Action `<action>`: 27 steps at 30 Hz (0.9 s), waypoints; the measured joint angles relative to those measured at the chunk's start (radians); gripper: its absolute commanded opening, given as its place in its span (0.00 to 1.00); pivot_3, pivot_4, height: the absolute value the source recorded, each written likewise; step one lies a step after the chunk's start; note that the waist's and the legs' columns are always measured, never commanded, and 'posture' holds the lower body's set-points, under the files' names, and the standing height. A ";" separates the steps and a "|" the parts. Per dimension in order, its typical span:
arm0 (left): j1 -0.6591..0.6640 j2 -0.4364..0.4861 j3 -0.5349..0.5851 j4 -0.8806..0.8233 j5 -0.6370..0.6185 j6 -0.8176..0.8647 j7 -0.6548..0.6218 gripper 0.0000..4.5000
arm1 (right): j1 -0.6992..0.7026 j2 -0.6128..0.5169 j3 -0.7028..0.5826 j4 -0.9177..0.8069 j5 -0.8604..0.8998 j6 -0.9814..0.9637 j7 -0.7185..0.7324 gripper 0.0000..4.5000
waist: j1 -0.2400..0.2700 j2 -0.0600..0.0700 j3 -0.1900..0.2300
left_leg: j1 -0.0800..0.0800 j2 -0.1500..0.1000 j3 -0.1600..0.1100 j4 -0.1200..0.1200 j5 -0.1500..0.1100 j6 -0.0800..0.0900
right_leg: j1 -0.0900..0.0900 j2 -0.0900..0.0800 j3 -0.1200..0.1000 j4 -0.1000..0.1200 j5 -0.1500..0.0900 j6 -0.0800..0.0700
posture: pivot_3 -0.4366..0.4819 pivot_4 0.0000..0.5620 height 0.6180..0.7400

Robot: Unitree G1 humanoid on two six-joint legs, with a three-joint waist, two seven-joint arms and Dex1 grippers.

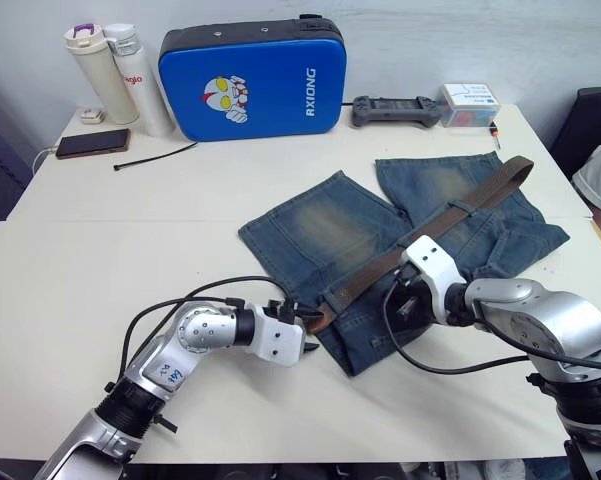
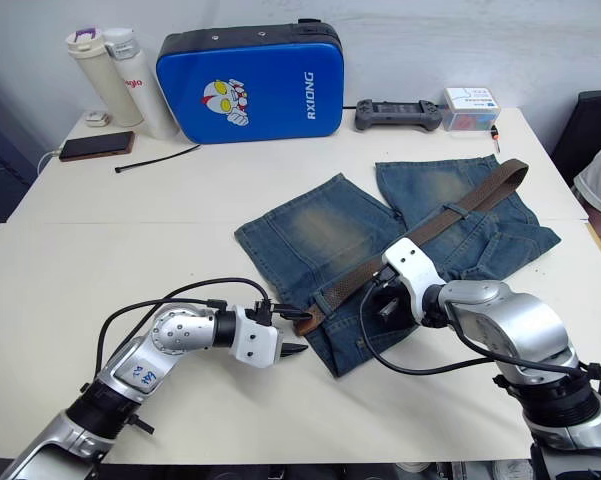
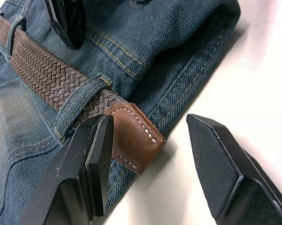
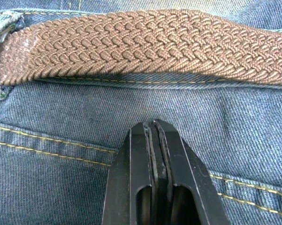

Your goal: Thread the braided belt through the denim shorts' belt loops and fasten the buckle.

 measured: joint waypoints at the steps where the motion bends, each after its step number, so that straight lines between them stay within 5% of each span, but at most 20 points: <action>1: 0.003 -0.002 -0.002 -0.001 0.000 0.010 0.000 0.44 | 0.000 0.000 0.000 0.000 0.000 0.001 0.000 0.00 | 0.000 0.000 0.000 | 0.000 0.000 0.000 0.000 0.000 0.000 | 0.000 0.000 0.000 0.000 0.000 0.000 | 0.48 0.27 1.00; 6: 0.004 -0.009 -0.005 0.002 0.003 0.045 0.015 0.02 | 0.001 0.009 -0.002 0.000 0.000 0.009 -0.002 0.00 | -0.002 0.000 -0.001 | 0.001 0.000 0.000 0.000 0.000 0.000 | 0.000 0.000 0.000 0.001 0.000 0.000 | 0.48 0.27 1.00; 12: 0.020 0.003 0.011 -0.028 -0.029 0.085 -0.005 0.01 | 0.000 0.012 -0.002 0.000 0.000 0.008 -0.001 0.00 | -0.003 0.000 -0.001 | 0.001 0.000 0.000 0.000 0.000 0.000 | 0.000 0.000 0.000 0.001 0.000 0.000 | 0.48 0.27 1.00; 27: 0.206 0.199 0.254 -0.361 -0.334 0.522 -0.113 0.01 | -0.034 0.013 0.048 0.060 -0.017 -0.066 0.053 0.00 | -0.030 0.000 -0.001 | 0.000 0.000 0.000 -0.005 0.001 -0.002 | -0.003 0.000 0.000 0.000 -0.001 -0.002 | 0.48 0.27 1.00</action>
